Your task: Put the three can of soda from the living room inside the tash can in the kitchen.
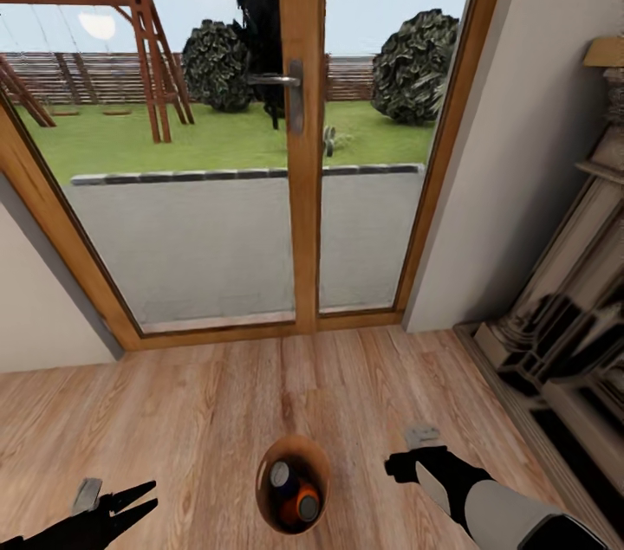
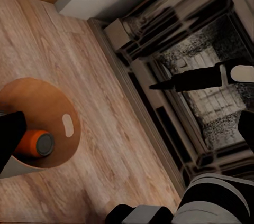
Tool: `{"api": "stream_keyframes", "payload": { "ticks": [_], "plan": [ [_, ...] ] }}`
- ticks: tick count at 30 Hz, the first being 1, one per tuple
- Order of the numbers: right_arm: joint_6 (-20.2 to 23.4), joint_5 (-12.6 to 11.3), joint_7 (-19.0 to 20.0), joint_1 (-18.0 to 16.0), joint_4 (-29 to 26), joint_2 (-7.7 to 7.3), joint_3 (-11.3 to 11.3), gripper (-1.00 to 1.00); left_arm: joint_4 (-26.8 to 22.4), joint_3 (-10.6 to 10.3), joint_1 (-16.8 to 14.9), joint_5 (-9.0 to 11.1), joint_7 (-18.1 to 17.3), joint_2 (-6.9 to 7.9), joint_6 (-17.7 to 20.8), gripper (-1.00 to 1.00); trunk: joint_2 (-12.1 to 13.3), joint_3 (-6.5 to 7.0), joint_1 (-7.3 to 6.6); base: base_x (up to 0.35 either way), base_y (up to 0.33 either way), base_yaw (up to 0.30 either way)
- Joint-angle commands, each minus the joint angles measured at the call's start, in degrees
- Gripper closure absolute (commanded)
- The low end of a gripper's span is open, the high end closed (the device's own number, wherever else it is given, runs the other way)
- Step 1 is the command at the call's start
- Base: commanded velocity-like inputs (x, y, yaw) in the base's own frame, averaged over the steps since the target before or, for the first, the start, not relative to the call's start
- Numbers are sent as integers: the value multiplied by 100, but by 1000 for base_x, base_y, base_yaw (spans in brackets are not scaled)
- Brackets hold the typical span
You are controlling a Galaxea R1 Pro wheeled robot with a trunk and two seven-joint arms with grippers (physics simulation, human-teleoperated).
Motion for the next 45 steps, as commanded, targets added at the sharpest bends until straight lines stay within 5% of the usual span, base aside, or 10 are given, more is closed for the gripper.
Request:
{"api": "stream_keyframes", "payload": {
  "ticks": [1,9,39,45],
  "plan": [
    [-16,0,0,16,12,0,0,-100,61,0,0,-24,0,0,-26,-100,42,29,-23,0,0,-62],
    [-366,-1,0,259,113,-7,0,-100,514,-1,0,-323,0,0,-393,-100,363,247,-198,0,0,-63],
    [-504,2,0,461,145,-8,0,-100,1279,-12,10,-644,11,-18,-1026,-100,1566,1069,-857,0,0,-16],
    [-510,4,0,548,146,-8,0,-100,1310,-27,130,-863,505,-96,-1149,-100,1807,1234,-989,0,0,0]
  ]
}}
